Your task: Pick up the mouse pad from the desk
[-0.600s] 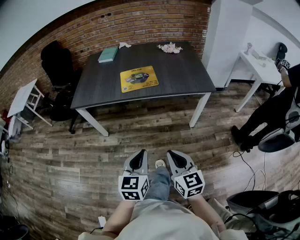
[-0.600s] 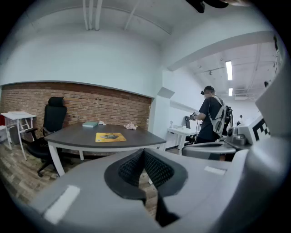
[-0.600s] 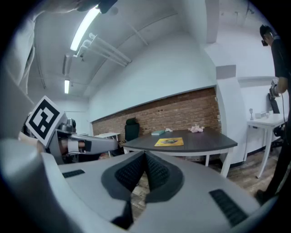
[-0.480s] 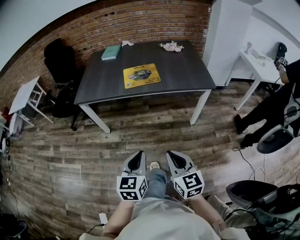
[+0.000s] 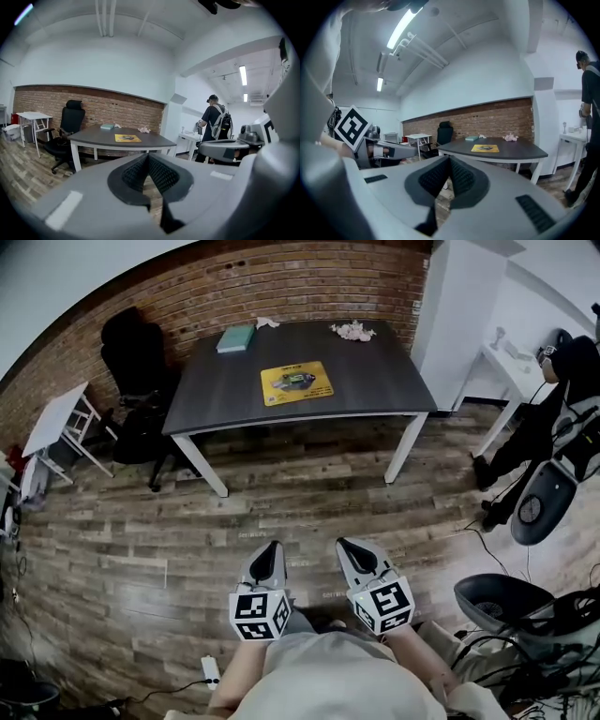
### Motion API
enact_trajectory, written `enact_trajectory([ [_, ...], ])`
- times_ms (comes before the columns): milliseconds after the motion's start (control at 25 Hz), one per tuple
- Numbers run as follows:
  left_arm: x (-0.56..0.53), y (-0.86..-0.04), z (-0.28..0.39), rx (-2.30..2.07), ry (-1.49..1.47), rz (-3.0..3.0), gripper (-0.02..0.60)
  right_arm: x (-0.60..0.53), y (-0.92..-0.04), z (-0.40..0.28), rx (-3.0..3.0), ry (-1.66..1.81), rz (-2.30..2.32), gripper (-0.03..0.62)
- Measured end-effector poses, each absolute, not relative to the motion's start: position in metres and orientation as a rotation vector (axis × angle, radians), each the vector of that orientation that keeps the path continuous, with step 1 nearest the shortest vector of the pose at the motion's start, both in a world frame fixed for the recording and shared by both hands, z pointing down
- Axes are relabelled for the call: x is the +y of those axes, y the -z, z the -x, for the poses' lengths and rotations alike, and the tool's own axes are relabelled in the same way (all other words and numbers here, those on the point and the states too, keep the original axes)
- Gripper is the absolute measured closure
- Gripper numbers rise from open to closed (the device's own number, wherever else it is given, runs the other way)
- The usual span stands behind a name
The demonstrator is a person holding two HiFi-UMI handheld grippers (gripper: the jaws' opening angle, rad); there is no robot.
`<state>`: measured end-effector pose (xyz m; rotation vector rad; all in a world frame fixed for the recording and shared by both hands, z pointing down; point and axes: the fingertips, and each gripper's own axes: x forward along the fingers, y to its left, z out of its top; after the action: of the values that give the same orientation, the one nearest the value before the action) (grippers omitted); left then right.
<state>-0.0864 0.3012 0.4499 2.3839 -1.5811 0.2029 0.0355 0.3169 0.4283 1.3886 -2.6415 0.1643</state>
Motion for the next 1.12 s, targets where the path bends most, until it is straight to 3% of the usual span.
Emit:
enact_trajectory([
  [400,0.307,-0.450,0.094,-1.523,-0.155,-2.416,0.569,0.321,-0.433,-0.022,-2.640,-0.156,-1.374,0.592],
  [440,0.308,-0.451,0.092,-1.505,-0.149,-2.416,0.561,0.321,-0.434,-0.024,-2.635,-0.160,-1.379,0.591],
  [480,0.310,-0.452,0.089,-1.491,-0.147,-2.413,0.505,0.321,-0.436,-0.026,-2.629,-0.169,-1.381,0.591],
  [520,0.312,-0.453,0.087,-1.483,-0.146,-2.409,0.447,0.322,-0.438,-0.028,-2.626,-0.179,-1.377,0.555],
  [560,0.314,-0.454,0.085,-1.479,-0.144,-2.406,0.429,0.323,-0.439,-0.030,-2.627,-0.190,-1.369,0.495],
  [800,0.312,-0.458,0.079,-1.463,-0.150,-2.381,0.309,0.318,-0.446,-0.036,-2.619,-0.231,-1.345,0.361],
  [960,0.295,-0.461,0.071,-1.429,-0.162,-2.393,0.287,0.304,-0.450,-0.042,-2.622,-0.250,-1.343,0.286],
  [1120,0.264,-0.464,0.064,-1.425,-0.173,-2.402,0.287,0.276,-0.453,-0.048,-2.634,-0.273,-1.350,0.262],
])
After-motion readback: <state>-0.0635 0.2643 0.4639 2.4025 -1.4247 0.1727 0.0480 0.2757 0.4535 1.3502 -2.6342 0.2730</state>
